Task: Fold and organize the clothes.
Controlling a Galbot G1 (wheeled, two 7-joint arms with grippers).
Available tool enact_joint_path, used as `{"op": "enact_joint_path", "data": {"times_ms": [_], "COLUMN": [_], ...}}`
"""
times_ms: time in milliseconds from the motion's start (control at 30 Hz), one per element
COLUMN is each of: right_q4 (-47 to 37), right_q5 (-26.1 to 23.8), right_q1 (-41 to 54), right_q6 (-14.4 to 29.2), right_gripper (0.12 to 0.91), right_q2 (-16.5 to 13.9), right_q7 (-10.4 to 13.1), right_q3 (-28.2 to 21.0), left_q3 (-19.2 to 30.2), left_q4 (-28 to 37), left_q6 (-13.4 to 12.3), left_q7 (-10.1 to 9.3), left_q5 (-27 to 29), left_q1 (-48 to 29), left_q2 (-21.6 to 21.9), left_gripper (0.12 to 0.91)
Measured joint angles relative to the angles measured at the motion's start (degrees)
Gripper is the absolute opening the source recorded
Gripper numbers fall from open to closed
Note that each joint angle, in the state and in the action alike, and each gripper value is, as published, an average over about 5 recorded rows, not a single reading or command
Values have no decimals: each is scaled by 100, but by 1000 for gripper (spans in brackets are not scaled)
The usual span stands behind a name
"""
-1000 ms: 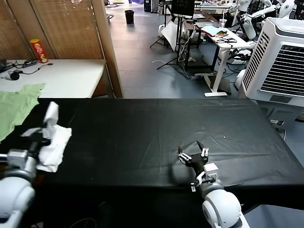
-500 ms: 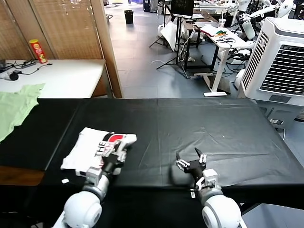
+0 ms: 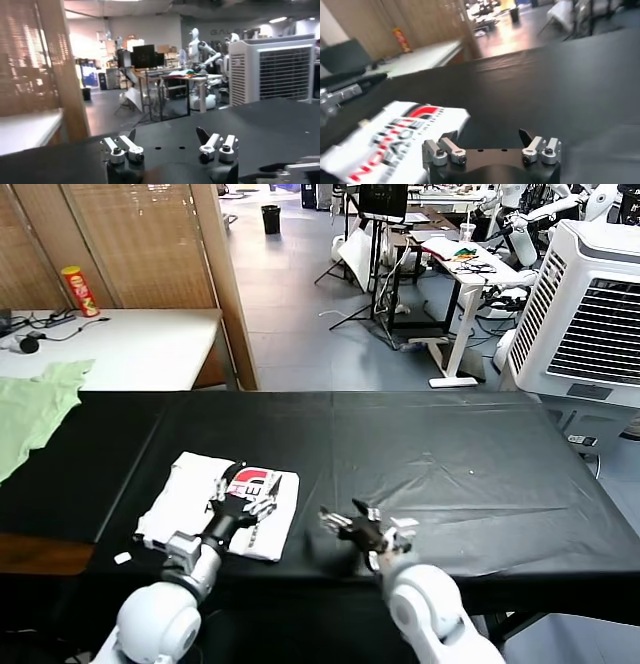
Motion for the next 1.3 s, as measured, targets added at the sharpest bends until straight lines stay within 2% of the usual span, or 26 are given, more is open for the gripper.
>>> {"op": "enact_joint_path", "data": {"times_ms": [300,567,700,867,967,1200,1300], "right_q4": [-1054,-1621,-1728,-1788,-1862,-1919,-1823], "right_q5": [195,445,440,250,46,-438,-683], "right_q1": [842,1094,1109,1175,1279,1529,1507], "right_q6": [16,41,59,110,164,98,35], "right_gripper": [780,626,480,211,129,130,216], "right_q2": [534,815,846,718,571,129,-77], "right_q7": [317,223,76,-116,-253,-639,-858], "right_q3": [-509,-531,-505,-386,-274,31,97], "left_q3": [-244,-478,-603,-739,-791,-917,-992], "left_q4": [-62,-198,-259,-280,-280,-274,-226], "left_q6": [-129,-152,-173,-244,-292,-418,-603], "left_q7": [-123,-180,-186,-190,-197,-347,-404], "left_q5": [126,98,91,102,119,58,-47], "left_q1": [366,609,728,857,915,1038,1114], "left_q2": [-136,-188,-206,-272,-316,-334,-321], "left_gripper": [798,798,798,798,798,798,798]}}
